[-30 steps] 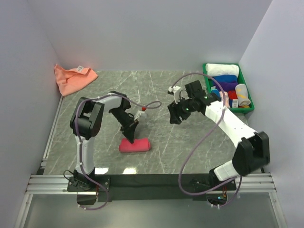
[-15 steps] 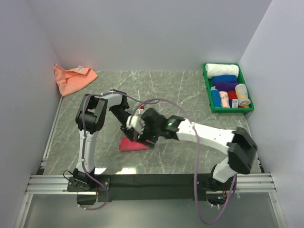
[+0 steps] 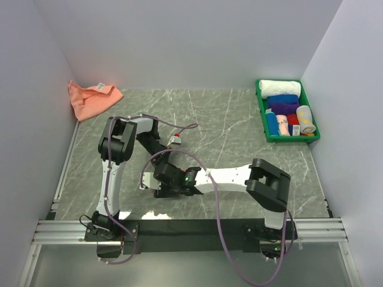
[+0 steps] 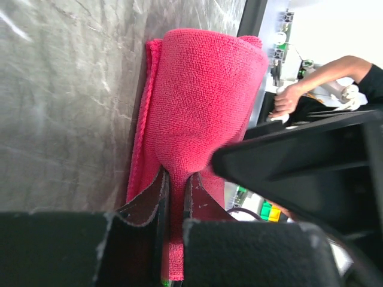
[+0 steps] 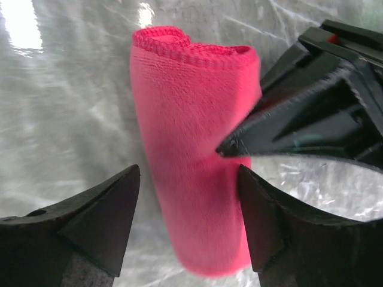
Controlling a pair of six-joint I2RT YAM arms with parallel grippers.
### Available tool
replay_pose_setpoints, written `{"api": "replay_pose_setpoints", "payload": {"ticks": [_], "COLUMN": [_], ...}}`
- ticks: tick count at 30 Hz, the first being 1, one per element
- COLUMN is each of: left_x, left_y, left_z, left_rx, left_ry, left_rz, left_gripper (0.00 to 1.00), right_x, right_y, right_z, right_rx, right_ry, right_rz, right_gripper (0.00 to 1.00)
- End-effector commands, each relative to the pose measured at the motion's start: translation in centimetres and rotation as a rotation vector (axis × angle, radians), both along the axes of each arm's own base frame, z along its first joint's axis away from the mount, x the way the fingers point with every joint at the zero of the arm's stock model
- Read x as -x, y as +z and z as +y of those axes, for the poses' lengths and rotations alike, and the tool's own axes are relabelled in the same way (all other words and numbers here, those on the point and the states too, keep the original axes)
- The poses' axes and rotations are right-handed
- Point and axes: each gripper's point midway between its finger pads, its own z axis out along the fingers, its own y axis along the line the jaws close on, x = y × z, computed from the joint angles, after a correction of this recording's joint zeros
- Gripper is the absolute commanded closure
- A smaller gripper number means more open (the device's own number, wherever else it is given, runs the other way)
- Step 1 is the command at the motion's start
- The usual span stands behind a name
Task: Roll the towels
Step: Roll the towel
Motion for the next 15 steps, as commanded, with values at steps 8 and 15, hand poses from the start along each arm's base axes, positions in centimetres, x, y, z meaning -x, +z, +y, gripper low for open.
{"api": "replay_pose_setpoints", "payload": {"ticks": [8,15], "left_x": [-4.7,-7.4], "left_y": [-4.9,-1.4], "left_z": [1.5,4.1], "left_rx": [0.053,0.057], "left_ry": [-0.029,0.092], "left_rz": [-0.219,-0.322], "left_gripper": [0.92,0.73], "right_x": [0.2,1.2], "right_y": [-6.4,-7.0], "right_z": [-0.9,-3.4], "right_rx": [0.088,0.1], "right_ry": [0.056,0.0], "right_rz": [-0.021,0.146], "right_gripper": [0.55,0.9]}}
